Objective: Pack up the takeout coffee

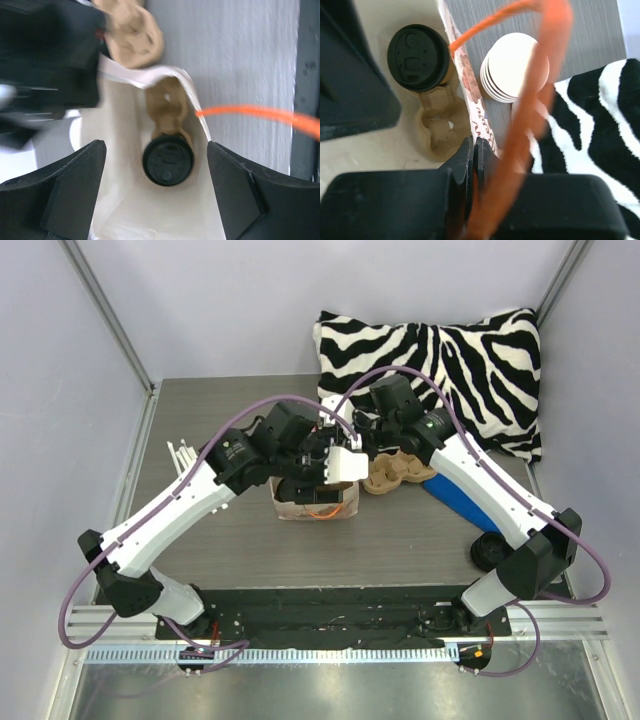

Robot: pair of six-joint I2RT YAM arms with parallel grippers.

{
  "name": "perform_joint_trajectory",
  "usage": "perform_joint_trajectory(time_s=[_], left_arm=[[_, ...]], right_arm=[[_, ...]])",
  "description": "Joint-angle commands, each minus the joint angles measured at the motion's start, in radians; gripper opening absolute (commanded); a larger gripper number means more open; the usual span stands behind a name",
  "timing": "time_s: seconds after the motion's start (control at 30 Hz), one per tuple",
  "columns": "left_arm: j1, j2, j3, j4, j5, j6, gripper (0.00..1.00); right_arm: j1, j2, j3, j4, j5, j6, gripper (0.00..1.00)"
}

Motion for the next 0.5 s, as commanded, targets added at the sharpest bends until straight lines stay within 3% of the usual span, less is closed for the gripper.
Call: perform_joint_trajectory(time_s=[0.0,0.47], left_arm=[[0.017,0.012,0.123,-0.023,0.066,-0.049,0.85],[0.018,-0.009,0.288,-0.129,0.048,-0.123,0.85]], right_arm=[[-0.002,0.016,0.021,-0.023,0.003,-0.018,0.01],[-0.026,0.08,0.097,-0.02,-0.02,-0.009,0.01]])
